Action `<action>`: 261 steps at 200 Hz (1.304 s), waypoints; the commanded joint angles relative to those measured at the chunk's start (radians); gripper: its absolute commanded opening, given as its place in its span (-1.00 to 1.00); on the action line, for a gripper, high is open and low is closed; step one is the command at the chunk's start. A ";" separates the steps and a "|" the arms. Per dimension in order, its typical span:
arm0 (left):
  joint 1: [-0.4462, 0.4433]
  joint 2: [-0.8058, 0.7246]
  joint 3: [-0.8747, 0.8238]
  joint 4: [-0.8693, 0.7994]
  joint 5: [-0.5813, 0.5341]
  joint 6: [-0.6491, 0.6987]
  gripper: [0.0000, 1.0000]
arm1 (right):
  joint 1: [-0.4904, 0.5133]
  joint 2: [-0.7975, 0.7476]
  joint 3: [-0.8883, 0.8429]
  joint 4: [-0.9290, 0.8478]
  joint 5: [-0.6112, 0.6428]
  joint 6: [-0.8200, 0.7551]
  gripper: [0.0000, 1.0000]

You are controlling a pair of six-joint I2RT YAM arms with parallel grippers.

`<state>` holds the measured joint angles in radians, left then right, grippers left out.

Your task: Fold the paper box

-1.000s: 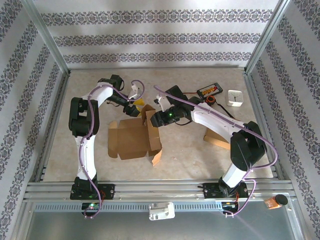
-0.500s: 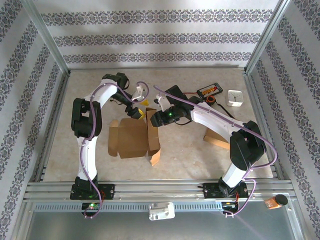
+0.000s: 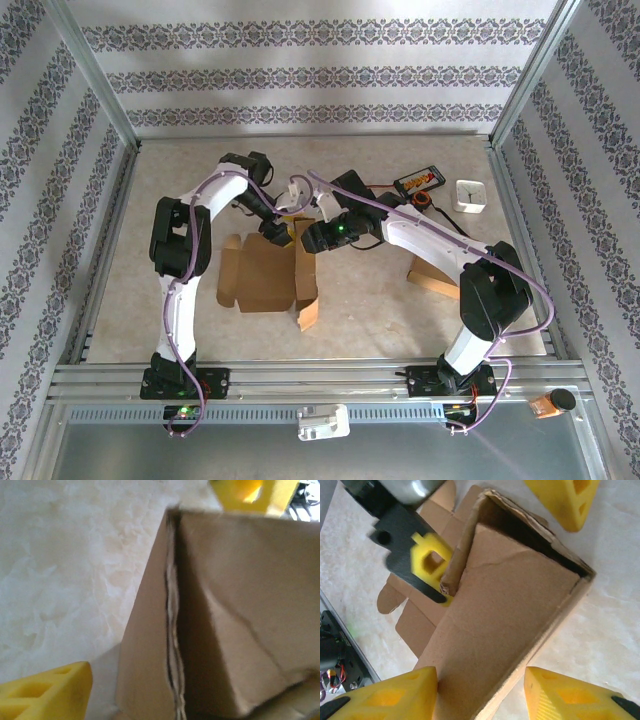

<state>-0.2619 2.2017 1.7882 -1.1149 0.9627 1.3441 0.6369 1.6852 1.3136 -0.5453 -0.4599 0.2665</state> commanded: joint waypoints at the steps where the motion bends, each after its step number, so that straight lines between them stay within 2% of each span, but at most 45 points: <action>1: -0.023 -0.049 -0.064 0.115 -0.037 -0.073 0.15 | -0.002 -0.004 -0.015 -0.004 0.031 0.017 -0.02; 28: -0.027 -0.094 -0.145 0.253 -0.061 -0.173 -0.26 | -0.005 -0.020 -0.024 0.007 0.045 0.034 0.07; 42: -0.028 -0.121 -0.186 0.321 -0.058 -0.229 -0.30 | -0.009 -0.038 -0.036 0.023 0.050 0.050 0.15; 58: -0.030 -0.154 -0.241 0.407 -0.067 -0.301 -0.47 | -0.013 -0.065 -0.044 0.027 0.064 0.070 0.21; 83: -0.047 -0.222 -0.343 0.566 -0.175 -0.478 -0.70 | -0.014 -0.126 -0.063 0.037 0.078 0.104 0.35; 114: -0.073 -0.291 -0.407 0.615 -0.274 -0.647 -0.72 | -0.006 -0.202 -0.089 0.041 0.092 0.121 0.52; 142: -0.104 -0.318 -0.408 0.609 -0.405 -0.883 -0.73 | 0.010 -0.237 -0.123 0.024 0.147 0.092 0.69; 159: -0.133 -0.332 -0.423 0.592 -0.462 -0.961 -0.72 | 0.016 -0.238 -0.149 0.002 0.265 0.042 0.72; 189: -0.205 -0.377 -0.532 0.688 -0.622 -1.085 -0.70 | 0.015 -0.271 -0.199 -0.005 0.510 -0.049 0.78; 204: -0.236 -0.394 -0.572 0.728 -0.649 -1.133 -0.66 | 0.006 -0.297 -0.228 0.026 0.553 -0.111 0.83; 214: -0.257 -0.402 -0.596 0.751 -0.665 -1.140 -0.64 | -0.007 -0.301 -0.229 0.035 0.536 -0.144 0.87; 225: -0.271 -0.410 -0.619 0.779 -0.682 -1.147 -0.63 | -0.037 -0.297 -0.233 0.052 0.439 -0.176 0.85; 246: -0.280 -0.421 -0.658 0.844 -0.679 -1.166 -0.61 | -0.087 -0.260 -0.223 0.049 0.215 -0.205 0.68; 261: -0.282 -0.427 -0.677 0.883 -0.679 -1.181 -0.60 | -0.104 -0.237 -0.232 0.062 0.134 -0.204 0.60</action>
<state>-0.5316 1.7752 1.1633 -0.2810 0.3321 0.2291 0.5602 1.4170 1.0889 -0.5098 -0.1410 0.1169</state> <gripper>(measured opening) 0.198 0.823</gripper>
